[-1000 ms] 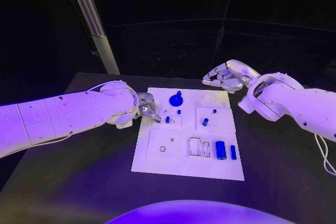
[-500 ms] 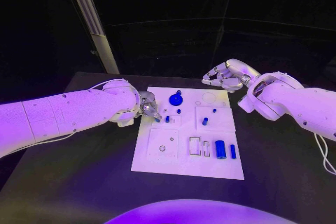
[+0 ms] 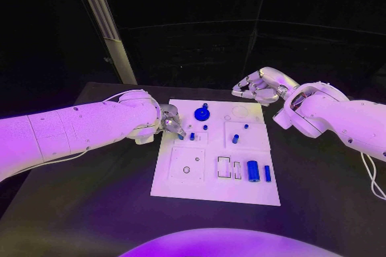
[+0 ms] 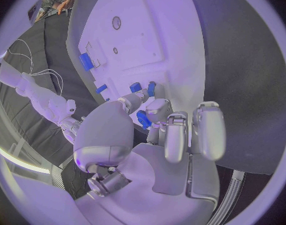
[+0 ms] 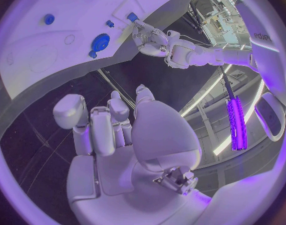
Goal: Assemble the parts on the task board
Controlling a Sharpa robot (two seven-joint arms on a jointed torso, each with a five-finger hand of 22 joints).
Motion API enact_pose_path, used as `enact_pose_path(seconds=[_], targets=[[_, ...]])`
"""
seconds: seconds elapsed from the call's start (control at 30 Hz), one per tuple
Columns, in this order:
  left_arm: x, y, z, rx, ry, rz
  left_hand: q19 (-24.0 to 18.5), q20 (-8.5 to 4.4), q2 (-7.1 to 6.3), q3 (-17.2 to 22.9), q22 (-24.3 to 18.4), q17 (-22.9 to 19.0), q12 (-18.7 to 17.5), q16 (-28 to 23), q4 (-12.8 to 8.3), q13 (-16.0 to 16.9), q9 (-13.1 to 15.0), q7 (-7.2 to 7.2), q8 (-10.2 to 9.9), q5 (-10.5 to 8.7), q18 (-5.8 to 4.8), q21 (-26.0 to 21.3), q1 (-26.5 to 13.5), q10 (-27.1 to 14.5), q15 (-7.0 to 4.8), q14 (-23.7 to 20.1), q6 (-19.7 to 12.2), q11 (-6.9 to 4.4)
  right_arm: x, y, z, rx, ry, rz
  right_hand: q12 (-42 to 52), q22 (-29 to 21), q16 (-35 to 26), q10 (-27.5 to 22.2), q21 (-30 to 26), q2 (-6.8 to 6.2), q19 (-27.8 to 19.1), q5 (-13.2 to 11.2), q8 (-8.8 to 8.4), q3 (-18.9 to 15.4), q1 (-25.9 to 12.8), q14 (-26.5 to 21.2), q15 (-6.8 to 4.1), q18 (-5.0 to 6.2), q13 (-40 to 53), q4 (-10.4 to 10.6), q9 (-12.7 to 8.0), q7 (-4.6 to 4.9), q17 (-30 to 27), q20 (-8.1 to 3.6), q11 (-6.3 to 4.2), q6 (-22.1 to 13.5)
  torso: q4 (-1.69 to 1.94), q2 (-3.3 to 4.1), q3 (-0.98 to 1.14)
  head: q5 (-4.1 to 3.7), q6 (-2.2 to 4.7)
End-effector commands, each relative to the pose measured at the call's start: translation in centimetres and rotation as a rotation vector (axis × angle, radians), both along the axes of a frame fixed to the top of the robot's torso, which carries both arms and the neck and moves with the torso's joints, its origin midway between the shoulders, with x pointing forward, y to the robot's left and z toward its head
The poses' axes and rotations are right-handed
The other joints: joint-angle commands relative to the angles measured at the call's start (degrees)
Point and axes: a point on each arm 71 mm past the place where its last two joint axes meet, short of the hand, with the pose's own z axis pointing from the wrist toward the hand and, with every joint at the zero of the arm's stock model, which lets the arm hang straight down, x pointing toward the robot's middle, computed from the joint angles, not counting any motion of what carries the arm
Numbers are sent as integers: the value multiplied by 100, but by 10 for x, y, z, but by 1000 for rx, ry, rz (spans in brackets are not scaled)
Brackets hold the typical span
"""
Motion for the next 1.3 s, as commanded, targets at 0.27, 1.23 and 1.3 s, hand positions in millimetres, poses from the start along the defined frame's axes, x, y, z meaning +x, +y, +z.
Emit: enact_pose_path(seconds=[0.27,1.23,1.3], targets=[[0,1,-5,18,22,10,-11,-36,-137,-431,176,1509,1,18,264,-29,-66,13,-12,0,-20,-48,-407,-30,-51,605,78,-8,0,0,2,5,-3,5,14,-32,-30,-54,-42,14,-20,34,35,-38,66,257,-40,40,-20,6,1,-21,1,-16,-3,-14,1,1,-3,2,-18],[4,13,8,-307,-91,139,-396,44,-122,-2491,-605,1379,-1048,-68,1271,-1253,-238,213,-168,14,164,-836,-437,-901,59,565,-429,159,1,-2,1,3,-1,-2,6,-39,-36,-61,-47,20,-23,39,35,-47,60,255,-39,41,-29,15,0,-20,-6,-16,-2,-19,7,-3,-6,-35,36],[5,11,12,-385,-111,127,-774,118,-79,-2581,-1286,843,-1442,-451,1298,-1672,-288,318,-229,12,301,-1510,-293,-1325,137,365,-641,248,1,-2,1,2,-1,-3,6,-39,-36,-61,-47,20,-23,39,35,-47,60,255,-39,41,-29,15,0,-20,-6,-16,-2,-19,7,-4,-5,-40,40]])
